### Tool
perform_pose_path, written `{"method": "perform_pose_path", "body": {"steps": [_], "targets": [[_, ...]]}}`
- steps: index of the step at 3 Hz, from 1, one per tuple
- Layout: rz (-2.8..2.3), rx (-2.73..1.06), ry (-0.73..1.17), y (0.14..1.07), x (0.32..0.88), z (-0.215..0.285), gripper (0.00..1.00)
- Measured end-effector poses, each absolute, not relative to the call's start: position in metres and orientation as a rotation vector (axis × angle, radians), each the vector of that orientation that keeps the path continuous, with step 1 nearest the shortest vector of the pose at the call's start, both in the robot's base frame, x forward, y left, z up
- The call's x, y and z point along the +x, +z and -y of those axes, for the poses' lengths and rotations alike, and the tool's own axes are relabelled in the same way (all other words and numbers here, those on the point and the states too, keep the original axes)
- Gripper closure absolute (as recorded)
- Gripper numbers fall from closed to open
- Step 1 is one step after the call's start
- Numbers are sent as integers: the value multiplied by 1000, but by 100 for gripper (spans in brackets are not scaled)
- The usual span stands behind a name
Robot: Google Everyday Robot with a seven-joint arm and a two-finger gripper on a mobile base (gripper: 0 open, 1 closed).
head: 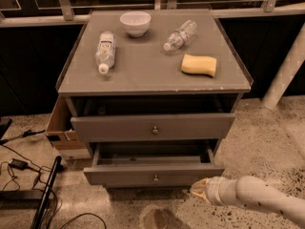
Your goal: Close middle drawer
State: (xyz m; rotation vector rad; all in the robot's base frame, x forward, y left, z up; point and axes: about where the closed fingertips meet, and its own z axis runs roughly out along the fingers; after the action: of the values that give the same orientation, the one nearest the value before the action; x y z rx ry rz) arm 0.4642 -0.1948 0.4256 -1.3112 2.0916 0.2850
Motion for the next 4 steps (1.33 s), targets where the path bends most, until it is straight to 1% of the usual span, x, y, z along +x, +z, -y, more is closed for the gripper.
{"method": "perform_pose_path", "body": {"steps": [1,2,4], "targets": [[-2099,-1258,342,391,474,192,100],[-2079,-1277,314,388,474,195,100],[-1872,-1267,109,381,489,202,100]]}}
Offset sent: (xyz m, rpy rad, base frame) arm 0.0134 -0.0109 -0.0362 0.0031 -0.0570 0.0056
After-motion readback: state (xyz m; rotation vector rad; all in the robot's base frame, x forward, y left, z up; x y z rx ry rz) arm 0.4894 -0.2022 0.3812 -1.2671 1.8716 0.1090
